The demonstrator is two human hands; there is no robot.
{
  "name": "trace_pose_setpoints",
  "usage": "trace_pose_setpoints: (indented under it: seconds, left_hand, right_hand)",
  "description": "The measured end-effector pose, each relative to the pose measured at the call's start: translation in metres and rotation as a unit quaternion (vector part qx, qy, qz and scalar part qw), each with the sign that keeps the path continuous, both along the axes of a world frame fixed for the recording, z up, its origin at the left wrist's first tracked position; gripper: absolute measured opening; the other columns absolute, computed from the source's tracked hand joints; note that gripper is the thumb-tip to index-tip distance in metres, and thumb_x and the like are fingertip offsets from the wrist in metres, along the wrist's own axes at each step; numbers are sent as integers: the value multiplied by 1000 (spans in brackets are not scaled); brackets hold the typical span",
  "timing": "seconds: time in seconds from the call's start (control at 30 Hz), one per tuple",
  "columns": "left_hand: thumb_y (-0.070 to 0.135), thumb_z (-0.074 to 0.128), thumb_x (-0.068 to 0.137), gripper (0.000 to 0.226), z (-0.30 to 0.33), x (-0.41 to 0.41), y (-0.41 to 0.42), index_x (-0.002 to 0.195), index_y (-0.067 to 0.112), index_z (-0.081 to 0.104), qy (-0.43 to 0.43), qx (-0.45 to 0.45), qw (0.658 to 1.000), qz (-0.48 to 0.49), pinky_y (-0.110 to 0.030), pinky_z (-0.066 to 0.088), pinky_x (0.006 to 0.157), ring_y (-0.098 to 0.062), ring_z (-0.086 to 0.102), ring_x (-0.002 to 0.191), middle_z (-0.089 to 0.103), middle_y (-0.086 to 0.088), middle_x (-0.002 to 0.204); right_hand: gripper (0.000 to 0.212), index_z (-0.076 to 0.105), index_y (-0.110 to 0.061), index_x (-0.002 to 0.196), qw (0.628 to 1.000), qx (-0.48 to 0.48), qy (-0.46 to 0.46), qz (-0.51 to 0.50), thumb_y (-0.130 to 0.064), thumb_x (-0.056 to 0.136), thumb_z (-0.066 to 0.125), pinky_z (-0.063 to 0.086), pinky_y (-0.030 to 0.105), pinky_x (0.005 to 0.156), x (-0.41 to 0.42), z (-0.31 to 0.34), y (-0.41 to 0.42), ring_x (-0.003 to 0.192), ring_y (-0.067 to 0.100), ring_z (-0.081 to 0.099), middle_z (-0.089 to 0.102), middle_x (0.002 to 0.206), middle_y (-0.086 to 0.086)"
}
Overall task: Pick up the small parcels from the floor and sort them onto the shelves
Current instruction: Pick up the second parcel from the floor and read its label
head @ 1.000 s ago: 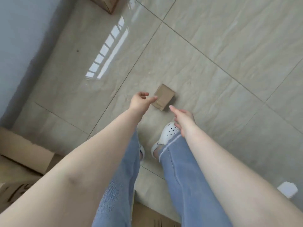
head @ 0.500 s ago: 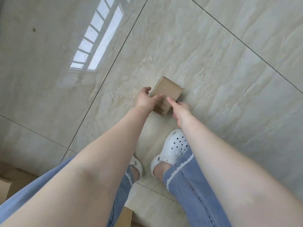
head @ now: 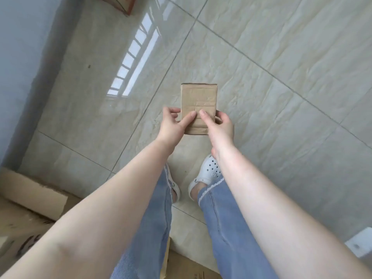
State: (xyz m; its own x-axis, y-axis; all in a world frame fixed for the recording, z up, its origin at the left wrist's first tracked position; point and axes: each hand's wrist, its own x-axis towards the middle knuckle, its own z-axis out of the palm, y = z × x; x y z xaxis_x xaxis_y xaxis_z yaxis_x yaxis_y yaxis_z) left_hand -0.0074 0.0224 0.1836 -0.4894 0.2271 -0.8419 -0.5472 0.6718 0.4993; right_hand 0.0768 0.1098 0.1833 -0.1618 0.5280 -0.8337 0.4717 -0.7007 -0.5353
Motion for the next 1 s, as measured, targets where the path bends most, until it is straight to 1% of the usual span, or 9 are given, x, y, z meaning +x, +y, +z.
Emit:
trace_pose_setpoints:
  seconds: [0.1,0.17,0.37,0.47,0.57,0.67,0.77,0.9,1.0]
  left_hand:
    - [27,74,86,45,86,-15,12,113,11,42,14,19,999,36,-5,47,59,-5,62,82,64,-5,105]
    - [27,75,85,47,150,-24,23,116,9,45,29,38,998,39,-4,46,54,-3,62,79,65,-1,99]
    - [45,75,77,64,339,-48,44,125,15,44,76,140,987,-28,-24,50,80,-17,68,106,65,-8,124]
    - [39,75,78,67,421,-52,46,131,23,39,101,193,975,-40,-32,55,86,-17,69,103,63,-8,126]
    - [39,76,74,70,489,-58,46,132,25,40,117,236,965,-2,-41,59,87,-19,72,97,69,-9,117]
    - [38,75,81,62,543,-66,42,132,20,44,104,254,962,8,-40,62,80,-16,74,85,72,-1,107]
    - [53,71,77,67,583,-72,35,130,20,46,107,255,960,-52,-41,62,79,-20,74,93,70,-3,116]
    - [76,70,57,103,618,-78,14,137,18,41,165,261,935,-175,-40,54,98,-11,67,111,62,5,131]
    - [62,80,63,98,629,-84,0,139,15,39,227,279,907,-217,-17,45,94,13,53,105,41,29,128]
  right_hand:
    - [38,61,-11,112,998,17,51,21,-15,77,78,55,18,73,-9,88,10,87,15,69,73,104,12]
    - [41,60,-10,114,996,37,80,15,-13,78,77,55,20,75,-16,151,19,87,17,69,73,103,13]
    - [38,61,-19,109,984,84,157,14,-23,76,79,53,27,74,-32,344,59,83,16,70,74,93,3]
    - [43,60,-17,115,973,115,192,50,-26,77,78,56,28,79,-36,432,68,82,12,71,75,96,2]
    - [56,57,-21,123,959,158,211,106,-37,73,78,53,34,91,-34,495,67,99,14,69,71,112,3]
    - [75,42,-32,139,936,189,260,141,-31,74,79,52,32,95,-26,544,57,112,7,63,57,135,-5]
    - [81,32,-31,148,907,222,322,157,-10,82,72,54,24,87,-21,580,48,114,2,62,58,135,-10]
    - [72,43,-33,142,906,246,319,128,-22,79,76,49,42,102,-24,614,34,122,13,60,63,131,-7]
    - [69,48,-32,140,908,249,318,111,-30,77,77,51,45,99,-28,632,23,118,15,63,66,129,-6]
